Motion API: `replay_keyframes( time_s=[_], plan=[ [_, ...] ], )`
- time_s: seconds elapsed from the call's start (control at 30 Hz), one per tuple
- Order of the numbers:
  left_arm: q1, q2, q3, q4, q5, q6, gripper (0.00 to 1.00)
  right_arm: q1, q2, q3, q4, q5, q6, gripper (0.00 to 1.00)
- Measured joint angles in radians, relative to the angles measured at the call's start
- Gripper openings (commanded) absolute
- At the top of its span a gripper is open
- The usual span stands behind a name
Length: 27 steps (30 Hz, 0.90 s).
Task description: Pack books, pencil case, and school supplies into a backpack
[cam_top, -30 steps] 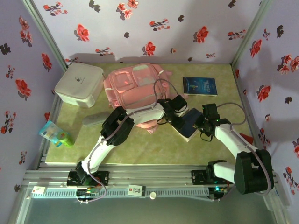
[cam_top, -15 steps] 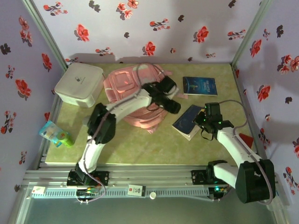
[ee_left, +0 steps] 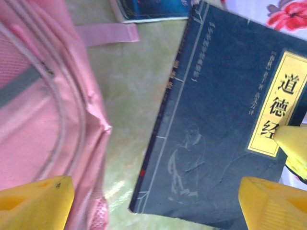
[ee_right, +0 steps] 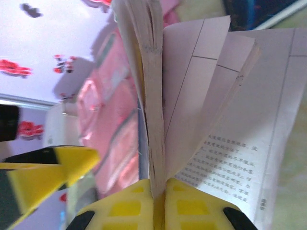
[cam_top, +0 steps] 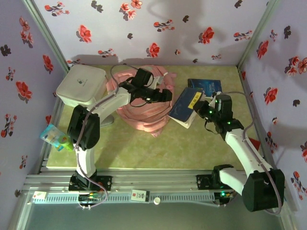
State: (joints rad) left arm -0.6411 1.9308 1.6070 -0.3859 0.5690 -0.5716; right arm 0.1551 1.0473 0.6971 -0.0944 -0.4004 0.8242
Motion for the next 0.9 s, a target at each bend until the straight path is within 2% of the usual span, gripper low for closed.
replay_keyframes(
  time_s=[0.23,0.37,0.43,0.53,0.7,0.8,0.9],
  plan=[
    [0.0,0.035,0.004,0.096,0.126,-0.063,0.86,0.003,0.069,0.011,0.159,-0.145,0.086,0.11],
    [0.0,0.06,0.01,0.109,0.167,-0.082,0.77,0.007,0.12,0.016,0.203,-0.193,0.105,0.12],
    [0.002,0.065,0.01,0.11,0.176,-0.084,0.69,0.008,0.137,0.018,0.208,-0.207,0.104,0.15],
    [0.009,0.066,0.01,0.11,0.186,-0.087,0.51,0.009,0.163,0.034,0.194,-0.211,0.092,0.25],
    [0.023,0.065,0.01,0.111,0.199,-0.081,0.19,0.009,0.203,0.08,0.125,-0.179,0.034,0.34],
    [0.032,0.062,0.006,0.126,0.206,-0.085,0.01,0.01,0.217,0.082,0.095,-0.147,0.014,0.46],
    [0.043,0.038,-0.021,0.15,0.209,-0.093,0.0,0.01,0.223,0.082,0.063,-0.097,0.008,0.58]
  ],
)
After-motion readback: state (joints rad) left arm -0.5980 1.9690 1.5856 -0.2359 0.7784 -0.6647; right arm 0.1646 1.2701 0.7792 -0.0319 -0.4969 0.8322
